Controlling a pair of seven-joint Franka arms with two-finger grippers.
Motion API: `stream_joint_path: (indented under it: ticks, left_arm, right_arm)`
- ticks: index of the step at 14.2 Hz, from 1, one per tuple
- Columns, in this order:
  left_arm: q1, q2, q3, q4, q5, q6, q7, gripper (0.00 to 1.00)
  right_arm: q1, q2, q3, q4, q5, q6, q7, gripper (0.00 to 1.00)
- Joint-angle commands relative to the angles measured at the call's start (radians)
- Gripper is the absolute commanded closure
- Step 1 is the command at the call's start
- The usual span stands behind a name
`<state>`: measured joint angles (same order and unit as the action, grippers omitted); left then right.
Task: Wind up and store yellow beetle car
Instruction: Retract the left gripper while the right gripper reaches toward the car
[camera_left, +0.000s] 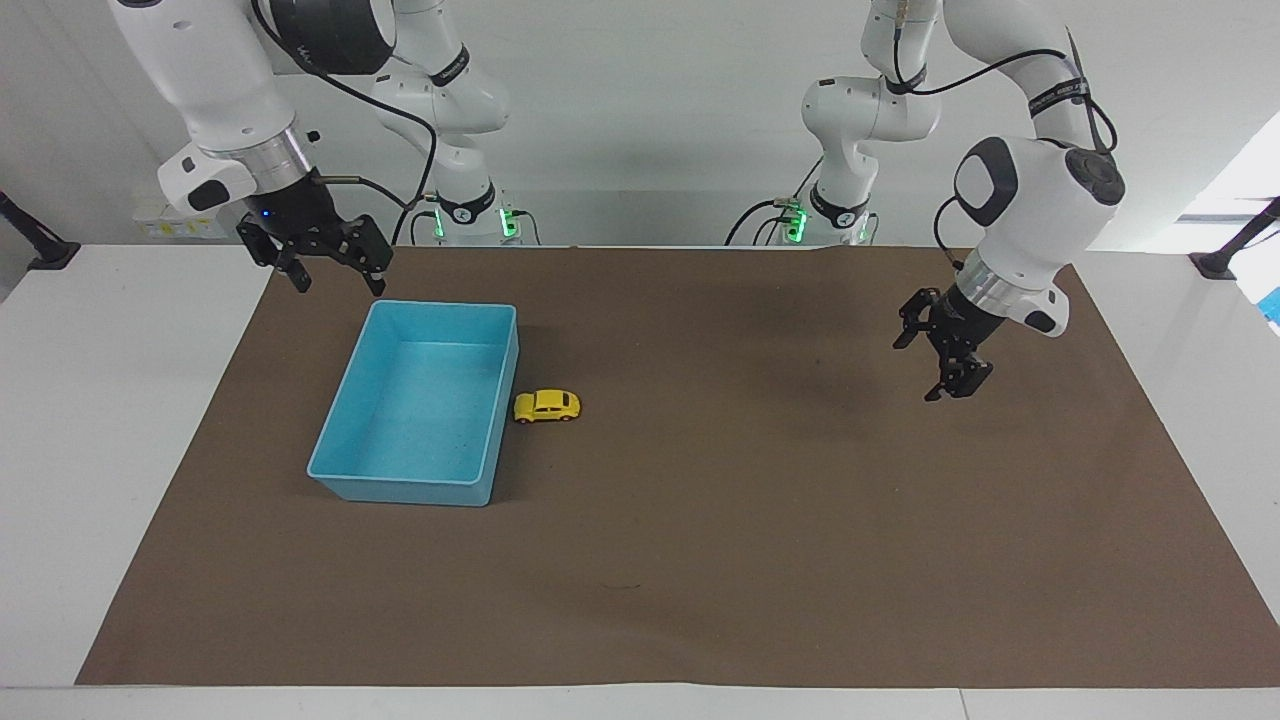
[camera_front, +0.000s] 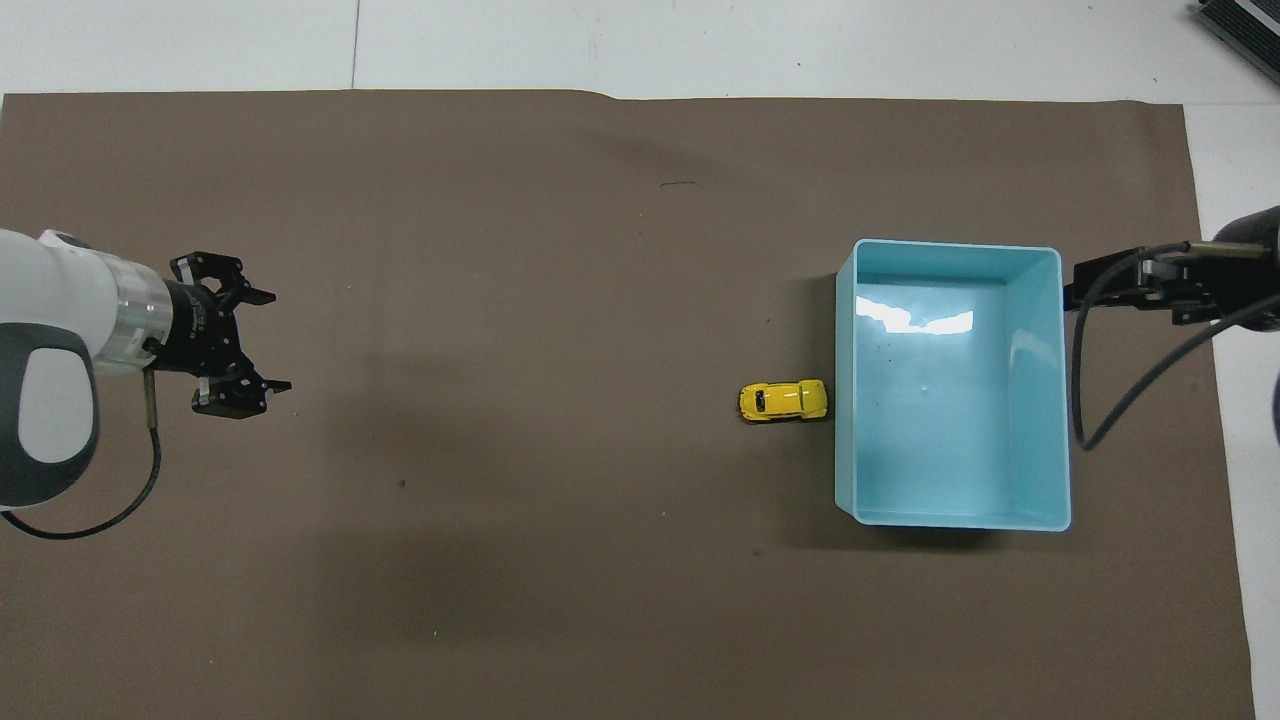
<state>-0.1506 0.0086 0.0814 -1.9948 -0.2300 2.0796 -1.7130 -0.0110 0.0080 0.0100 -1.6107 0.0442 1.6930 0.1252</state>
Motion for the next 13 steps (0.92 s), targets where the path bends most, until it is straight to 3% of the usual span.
stream_joint_path:
  ticks: [1, 6, 13]
  left_arm:
    - [0.034, 0.002, -0.011, 0.060, 0.015, -0.043, 0.009, 0.00]
    - [0.060, 0.008, -0.011, 0.178, 0.023, -0.121, 0.194, 0.00]
    - [0.057, 0.013, -0.012, 0.243, 0.074, -0.177, 0.600, 0.00]
  right_arm:
    - [-0.003, -0.029, 0.019, -0.077, -0.009, 0.059, 0.045, 0.00]
    - [0.043, -0.010, 0.019, -0.138, -0.007, 0.143, 0.246, 0.00]
    - [0.106, 0.030, 0.019, -0.213, -0.007, 0.220, 0.525, 0.00]
